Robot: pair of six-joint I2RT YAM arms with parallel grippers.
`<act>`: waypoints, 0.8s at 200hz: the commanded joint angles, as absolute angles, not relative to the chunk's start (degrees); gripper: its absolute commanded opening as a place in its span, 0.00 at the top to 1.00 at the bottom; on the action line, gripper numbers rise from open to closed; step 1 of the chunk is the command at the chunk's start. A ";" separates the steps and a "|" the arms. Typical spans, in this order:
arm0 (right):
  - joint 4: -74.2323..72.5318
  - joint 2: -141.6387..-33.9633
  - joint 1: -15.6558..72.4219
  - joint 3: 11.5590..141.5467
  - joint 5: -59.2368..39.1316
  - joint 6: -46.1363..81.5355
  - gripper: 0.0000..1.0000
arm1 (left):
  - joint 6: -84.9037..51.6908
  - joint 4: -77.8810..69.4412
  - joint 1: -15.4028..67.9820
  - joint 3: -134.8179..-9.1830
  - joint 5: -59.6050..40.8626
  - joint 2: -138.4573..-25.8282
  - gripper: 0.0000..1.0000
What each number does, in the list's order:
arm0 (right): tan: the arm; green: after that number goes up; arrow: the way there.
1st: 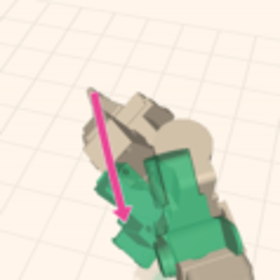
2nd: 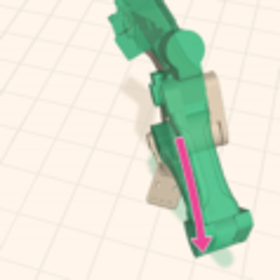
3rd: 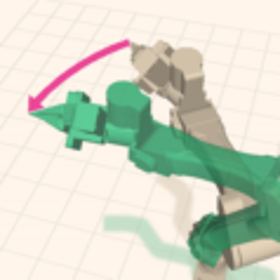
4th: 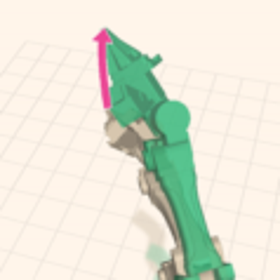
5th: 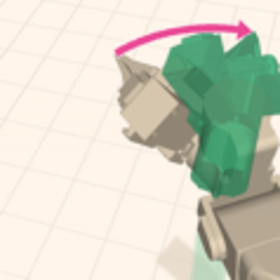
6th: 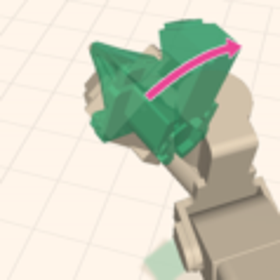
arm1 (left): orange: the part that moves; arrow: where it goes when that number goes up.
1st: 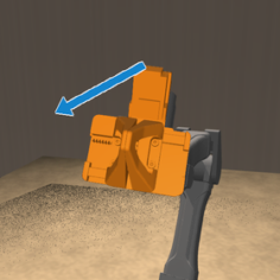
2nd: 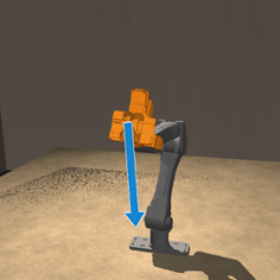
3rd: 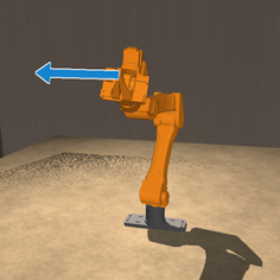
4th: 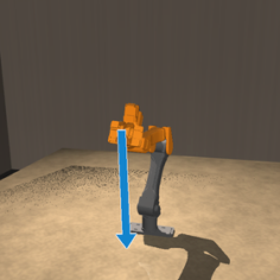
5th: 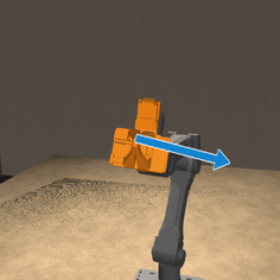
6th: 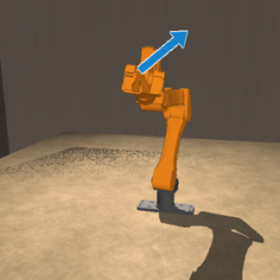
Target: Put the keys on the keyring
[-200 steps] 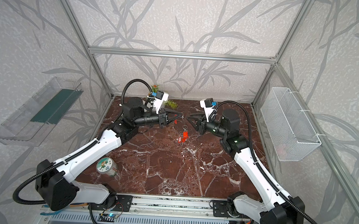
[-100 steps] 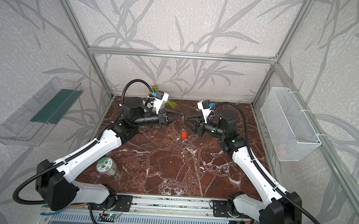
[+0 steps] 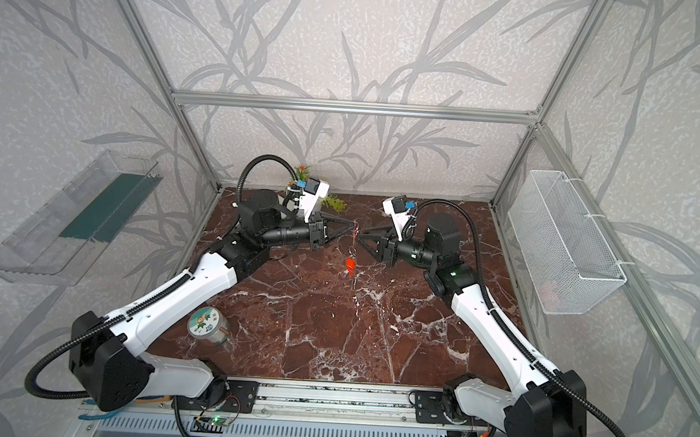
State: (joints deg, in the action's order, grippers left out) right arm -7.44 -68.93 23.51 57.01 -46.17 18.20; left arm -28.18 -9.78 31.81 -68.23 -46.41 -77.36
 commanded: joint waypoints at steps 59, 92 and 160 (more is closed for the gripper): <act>-10.48 -71.10 24.82 58.53 -48.94 17.93 0.59 | -29.15 -12.35 31.73 -71.63 -48.69 -77.17 1.00; -11.47 -70.52 25.62 58.29 -48.96 18.04 0.64 | -29.09 -12.25 31.74 -71.71 -48.70 -77.34 1.00; -11.18 -67.88 25.66 56.70 -48.08 17.23 0.87 | -28.21 -11.21 31.80 -71.36 -48.12 -77.09 1.00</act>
State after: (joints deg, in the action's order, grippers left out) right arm -9.67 -70.11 25.52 57.04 -47.62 17.93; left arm -28.53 -9.89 31.81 -69.41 -47.51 -77.36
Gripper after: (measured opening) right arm 0.172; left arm 0.049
